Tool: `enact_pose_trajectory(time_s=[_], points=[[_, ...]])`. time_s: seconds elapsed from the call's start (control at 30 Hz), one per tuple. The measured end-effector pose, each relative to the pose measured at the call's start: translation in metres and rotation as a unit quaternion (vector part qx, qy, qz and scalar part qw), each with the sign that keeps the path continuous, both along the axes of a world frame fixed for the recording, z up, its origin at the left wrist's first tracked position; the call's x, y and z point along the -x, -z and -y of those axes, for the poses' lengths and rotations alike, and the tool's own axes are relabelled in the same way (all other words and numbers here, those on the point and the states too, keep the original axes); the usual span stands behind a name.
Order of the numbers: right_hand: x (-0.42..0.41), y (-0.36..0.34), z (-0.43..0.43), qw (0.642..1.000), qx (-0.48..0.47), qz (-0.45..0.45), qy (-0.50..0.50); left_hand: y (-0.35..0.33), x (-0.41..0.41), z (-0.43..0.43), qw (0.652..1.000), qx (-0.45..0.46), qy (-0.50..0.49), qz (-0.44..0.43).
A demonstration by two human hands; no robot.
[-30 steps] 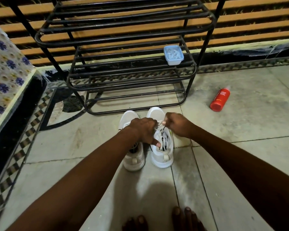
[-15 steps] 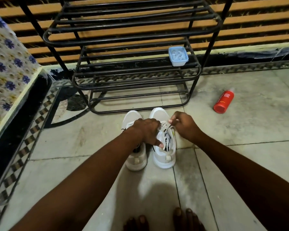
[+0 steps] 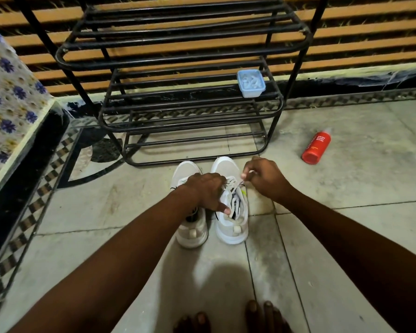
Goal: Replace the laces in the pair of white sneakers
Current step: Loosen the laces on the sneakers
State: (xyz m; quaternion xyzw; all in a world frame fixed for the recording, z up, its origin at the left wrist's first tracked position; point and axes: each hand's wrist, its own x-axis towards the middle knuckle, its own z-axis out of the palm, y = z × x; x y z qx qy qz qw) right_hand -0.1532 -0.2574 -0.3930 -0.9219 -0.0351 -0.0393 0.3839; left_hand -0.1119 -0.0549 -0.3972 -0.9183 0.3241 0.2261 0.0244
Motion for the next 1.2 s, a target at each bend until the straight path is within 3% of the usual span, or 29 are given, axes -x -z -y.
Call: enact_pose_trajectory(time_s=[0.07, 0.13, 0.2, 0.27, 0.37, 0.47, 0.53, 0.6, 0.67, 0.93, 1.13, 1.2], points=[[0.004, 0.005, -0.001, 0.965, -0.208, -0.018, 0.155, 0.001, 0.0, 0.0, 1.0, -0.001, -0.001, 0.002], [0.009, 0.009, -0.007, 0.868, -0.422, -0.081, 0.249, 0.001, 0.0, 0.0, 1.0, -0.001, -0.002, 0.003], [0.014, 0.009, -0.009, 0.808, -0.525, -0.123, 0.235, 0.002, 0.0, -0.001, 1.0, 0.0, -0.002, 0.0], [0.015, 0.004, -0.004, 0.809, -0.546, -0.152, 0.157, 0.002, 0.0, -0.001, 1.0, 0.0, -0.002, 0.0], [0.014, -0.002, 0.001, 0.873, -0.44, -0.208, 0.022, 0.003, 0.0, 0.0, 1.0, 0.004, -0.011, 0.001], [0.012, -0.004, 0.001, 0.919, -0.326, -0.219, -0.016, 0.003, 0.0, 0.001, 1.0, -0.001, -0.01, 0.001], [0.009, -0.007, 0.001, 0.965, -0.201, -0.163, -0.04, 0.003, 0.001, 0.001, 1.0, -0.005, -0.011, 0.001], [0.006, -0.009, 0.003, 0.989, -0.002, -0.082, -0.122, 0.002, 0.001, 0.002, 1.0, -0.01, -0.012, -0.001], [0.004, -0.009, 0.002, 0.966, 0.161, -0.044, -0.199, 0.001, 0.002, 0.002, 1.0, -0.012, -0.013, -0.004], [-0.001, -0.016, 0.001, 0.876, 0.388, 0.004, -0.286, 0.002, -0.001, 0.003, 1.0, -0.009, -0.006, -0.004], [0.01, -0.009, -0.001, 0.866, 0.444, 0.154, -0.17, 0.005, -0.002, 0.001, 1.0, -0.002, -0.012, -0.003], [0.011, -0.005, 0.001, 0.903, 0.38, 0.186, -0.073, 0.005, -0.002, 0.0, 1.0, 0.004, -0.012, -0.004]])
